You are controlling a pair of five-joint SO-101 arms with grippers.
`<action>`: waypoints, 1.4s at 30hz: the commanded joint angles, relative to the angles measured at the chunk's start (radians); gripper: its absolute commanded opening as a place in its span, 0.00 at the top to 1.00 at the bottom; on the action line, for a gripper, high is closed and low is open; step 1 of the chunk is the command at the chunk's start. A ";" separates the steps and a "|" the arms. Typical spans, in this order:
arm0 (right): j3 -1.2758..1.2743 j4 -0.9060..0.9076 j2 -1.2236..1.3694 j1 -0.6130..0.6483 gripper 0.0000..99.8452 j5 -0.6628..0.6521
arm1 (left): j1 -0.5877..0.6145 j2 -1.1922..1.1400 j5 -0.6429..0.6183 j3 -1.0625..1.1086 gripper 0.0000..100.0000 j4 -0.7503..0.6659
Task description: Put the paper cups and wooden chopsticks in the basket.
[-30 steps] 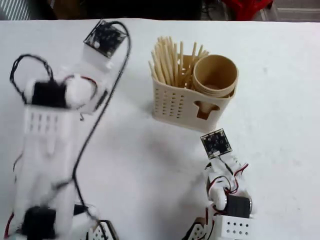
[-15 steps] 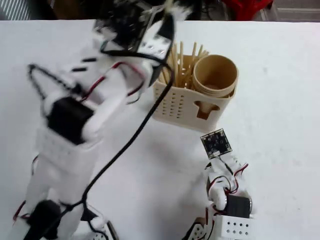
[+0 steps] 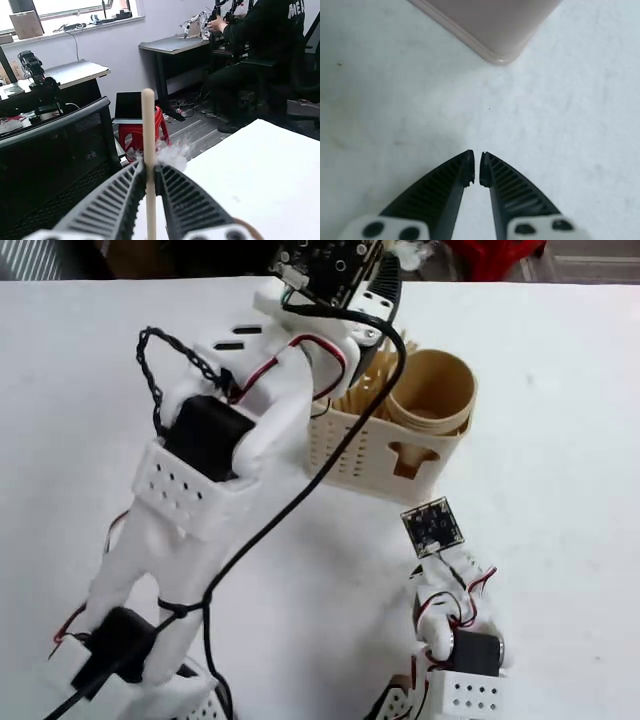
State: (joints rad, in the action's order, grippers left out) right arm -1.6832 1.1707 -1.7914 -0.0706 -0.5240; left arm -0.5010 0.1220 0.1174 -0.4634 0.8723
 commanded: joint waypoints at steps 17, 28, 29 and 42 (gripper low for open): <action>-0.008 0.007 -0.005 -0.002 0.96 0.002 | -0.002 0.008 -0.046 -0.040 0.94 -0.006; -0.008 0.007 -0.005 -0.002 0.96 0.002 | 0.065 0.008 -0.046 -0.044 0.93 0.014; -0.008 0.007 -0.005 -0.002 0.96 0.002 | 0.067 0.008 -0.046 -0.044 0.93 0.014; -0.008 0.007 -0.005 -0.002 0.96 0.002 | 0.067 0.010 -0.038 -0.048 0.93 0.034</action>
State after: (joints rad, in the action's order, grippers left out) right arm -1.6832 1.1707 -1.7914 -0.0706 -0.5240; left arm -0.4473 0.1220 0.0852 -0.4634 0.8784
